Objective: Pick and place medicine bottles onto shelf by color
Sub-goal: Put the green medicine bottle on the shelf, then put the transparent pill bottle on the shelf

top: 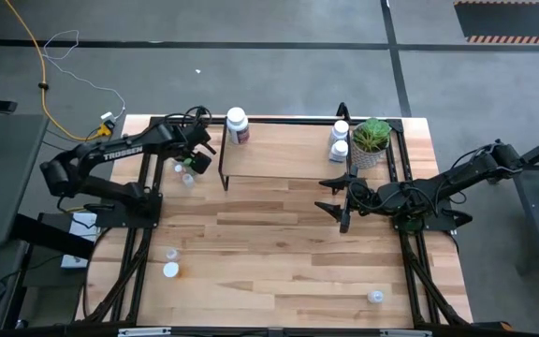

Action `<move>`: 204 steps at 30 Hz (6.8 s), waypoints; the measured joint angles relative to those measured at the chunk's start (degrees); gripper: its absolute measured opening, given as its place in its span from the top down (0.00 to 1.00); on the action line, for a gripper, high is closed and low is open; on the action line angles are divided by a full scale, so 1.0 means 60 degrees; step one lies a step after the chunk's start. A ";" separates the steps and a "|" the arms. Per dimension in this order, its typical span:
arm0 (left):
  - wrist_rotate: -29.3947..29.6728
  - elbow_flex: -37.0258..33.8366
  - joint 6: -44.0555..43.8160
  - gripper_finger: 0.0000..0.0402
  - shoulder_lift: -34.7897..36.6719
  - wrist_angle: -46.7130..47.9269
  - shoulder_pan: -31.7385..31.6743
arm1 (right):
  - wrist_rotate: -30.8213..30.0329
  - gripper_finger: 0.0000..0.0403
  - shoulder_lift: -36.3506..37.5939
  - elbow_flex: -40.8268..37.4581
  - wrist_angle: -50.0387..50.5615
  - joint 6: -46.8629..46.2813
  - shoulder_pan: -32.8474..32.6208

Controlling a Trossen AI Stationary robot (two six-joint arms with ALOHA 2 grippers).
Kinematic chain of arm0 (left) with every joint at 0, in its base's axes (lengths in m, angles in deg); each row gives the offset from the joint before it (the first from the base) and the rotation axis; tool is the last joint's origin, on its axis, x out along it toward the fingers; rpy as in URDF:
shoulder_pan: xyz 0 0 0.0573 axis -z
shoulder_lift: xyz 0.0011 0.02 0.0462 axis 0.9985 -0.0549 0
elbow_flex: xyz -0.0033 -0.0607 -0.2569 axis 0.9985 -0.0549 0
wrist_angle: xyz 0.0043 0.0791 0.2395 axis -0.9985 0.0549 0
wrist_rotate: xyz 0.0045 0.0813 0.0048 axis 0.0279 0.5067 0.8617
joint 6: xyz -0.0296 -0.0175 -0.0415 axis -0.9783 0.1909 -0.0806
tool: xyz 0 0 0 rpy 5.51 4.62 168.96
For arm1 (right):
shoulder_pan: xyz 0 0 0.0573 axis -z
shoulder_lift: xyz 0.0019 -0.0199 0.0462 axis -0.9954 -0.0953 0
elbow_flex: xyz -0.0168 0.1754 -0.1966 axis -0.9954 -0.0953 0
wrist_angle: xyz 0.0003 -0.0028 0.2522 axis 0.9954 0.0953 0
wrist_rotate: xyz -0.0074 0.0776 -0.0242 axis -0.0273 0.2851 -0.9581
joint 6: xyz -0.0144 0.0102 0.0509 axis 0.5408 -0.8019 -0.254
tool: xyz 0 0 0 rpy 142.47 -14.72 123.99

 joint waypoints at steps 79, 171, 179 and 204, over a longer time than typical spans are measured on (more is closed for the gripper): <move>-0.1305 0.8327 -0.1353 0.53 -0.0889 0.4749 0.3927 | -0.0004 0.27 0.0000 0.0000 0.0004 0.0004 0.0000; -0.0908 1.2634 0.4363 0.23 -0.5280 0.5808 0.3160 | 0.0000 0.27 0.0004 0.0000 0.0076 0.0002 0.0000; -0.1522 1.3041 0.3141 0.23 -0.4452 0.5555 0.3815 | 0.0000 0.27 0.0004 0.0000 0.0207 -0.0021 0.0000; 0.4928 0.9163 0.1371 0.23 -0.0979 0.1690 0.9654 | 0.0003 0.27 0.0003 0.0000 0.0153 -0.0029 0.0000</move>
